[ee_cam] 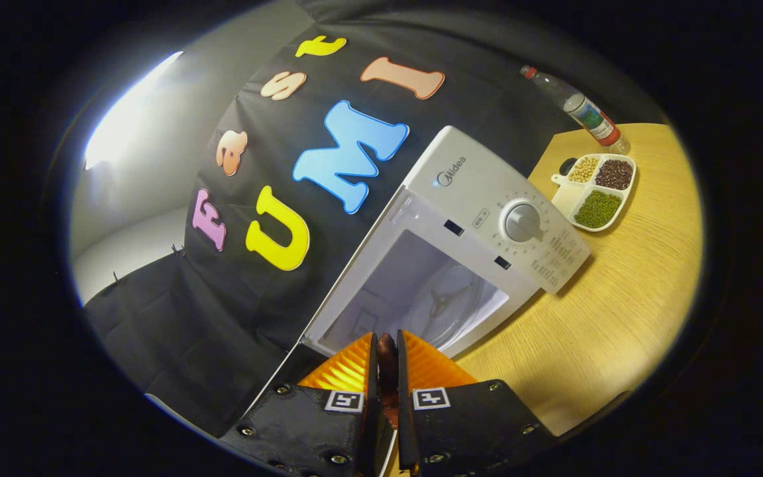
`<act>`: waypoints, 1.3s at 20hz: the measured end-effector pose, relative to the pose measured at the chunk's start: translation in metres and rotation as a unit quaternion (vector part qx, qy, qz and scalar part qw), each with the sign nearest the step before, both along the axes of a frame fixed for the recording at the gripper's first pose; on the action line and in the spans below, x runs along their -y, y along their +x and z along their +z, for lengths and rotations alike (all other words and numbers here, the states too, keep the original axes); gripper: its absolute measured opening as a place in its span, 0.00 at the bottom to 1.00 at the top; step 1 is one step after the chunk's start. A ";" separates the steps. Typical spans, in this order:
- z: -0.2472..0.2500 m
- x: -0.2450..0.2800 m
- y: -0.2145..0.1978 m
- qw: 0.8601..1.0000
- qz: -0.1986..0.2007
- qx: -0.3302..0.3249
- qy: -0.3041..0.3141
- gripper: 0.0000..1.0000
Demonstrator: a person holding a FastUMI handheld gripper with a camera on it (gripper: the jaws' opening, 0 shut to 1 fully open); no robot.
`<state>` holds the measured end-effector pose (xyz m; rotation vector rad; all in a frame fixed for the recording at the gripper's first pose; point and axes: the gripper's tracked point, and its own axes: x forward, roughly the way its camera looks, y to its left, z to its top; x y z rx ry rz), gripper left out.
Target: Open the microwave, put the food inside, and close the microwave door.
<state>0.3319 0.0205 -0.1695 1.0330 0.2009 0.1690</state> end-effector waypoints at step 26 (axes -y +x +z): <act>-0.064 -0.004 0.172 0.968 -0.183 -0.021 -0.172 0.59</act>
